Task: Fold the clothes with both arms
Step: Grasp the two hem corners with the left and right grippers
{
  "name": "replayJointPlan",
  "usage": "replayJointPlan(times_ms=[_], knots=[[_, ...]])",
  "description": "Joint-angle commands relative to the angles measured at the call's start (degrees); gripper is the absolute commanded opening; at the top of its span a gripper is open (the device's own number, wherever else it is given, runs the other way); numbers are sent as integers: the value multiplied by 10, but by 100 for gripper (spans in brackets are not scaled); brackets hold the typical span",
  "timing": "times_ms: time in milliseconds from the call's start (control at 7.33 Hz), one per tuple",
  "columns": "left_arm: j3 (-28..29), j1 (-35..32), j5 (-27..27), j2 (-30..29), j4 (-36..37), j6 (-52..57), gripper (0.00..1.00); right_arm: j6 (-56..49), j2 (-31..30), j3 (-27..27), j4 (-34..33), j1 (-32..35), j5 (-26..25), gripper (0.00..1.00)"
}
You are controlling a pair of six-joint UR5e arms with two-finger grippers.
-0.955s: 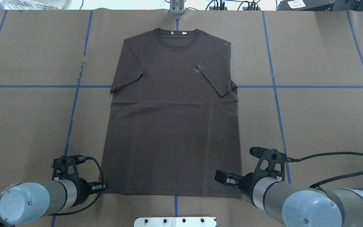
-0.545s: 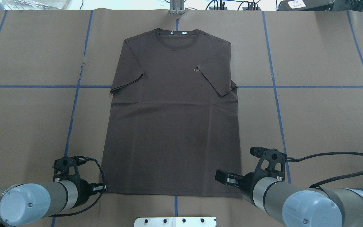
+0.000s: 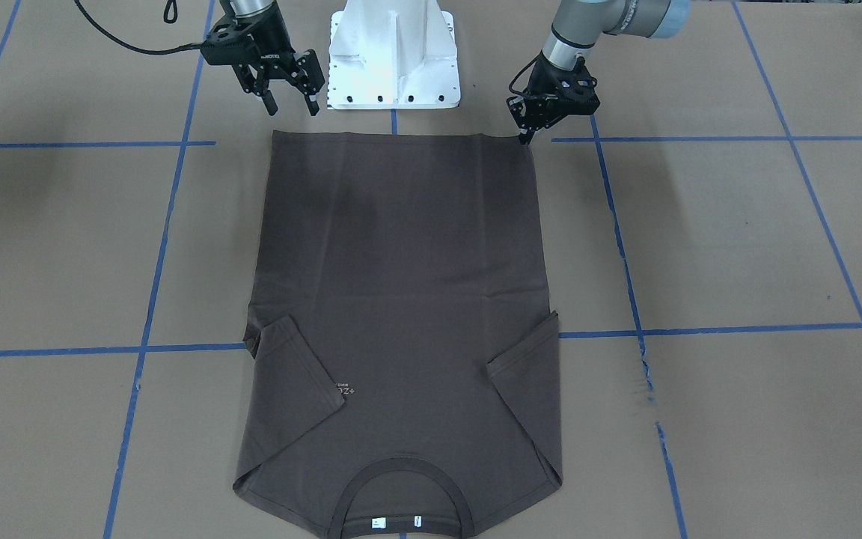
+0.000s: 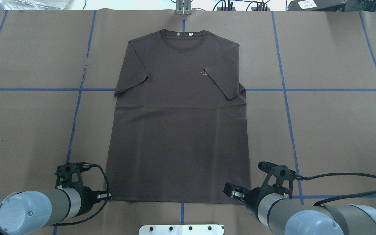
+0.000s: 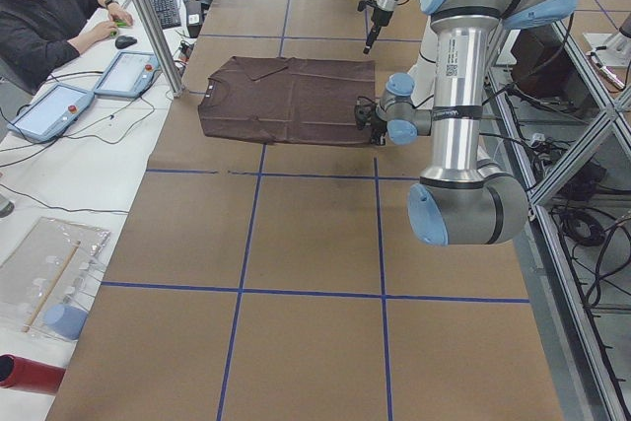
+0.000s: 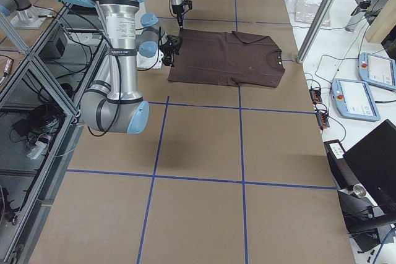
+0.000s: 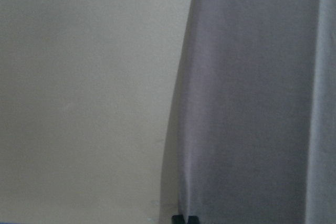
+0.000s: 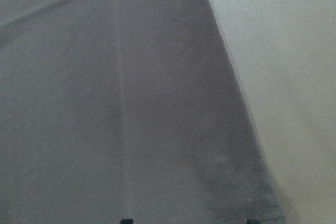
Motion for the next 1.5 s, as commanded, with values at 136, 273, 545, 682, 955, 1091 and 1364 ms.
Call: replayJointPlan(times_ms=[136,273,545,682,955,1091,1364], knots=[[-2,0,-1,-9,-1,0,0,26,-3,-38,-31,-33,-33,65],[-2,0,-2,-10,-1,0,0,27,-3,-51,-31,-38,-41,63],[-2,0,-2,-13,-1,0,0,26,-1,-59,-31,-38,-41,59],[-2,0,-2,-13,-1,0,0,26,-4,-62,-30,-38,-40,59],[-2,-1,-3,-13,-2,0,0,26,-5,-63,-31,-37,-41,60],[-2,0,-4,-13,-2,0,0,27,-6,-64,-31,-39,-41,60],[-2,0,-4,-13,-2,0,0,27,-5,-77,-31,-39,-45,60]])
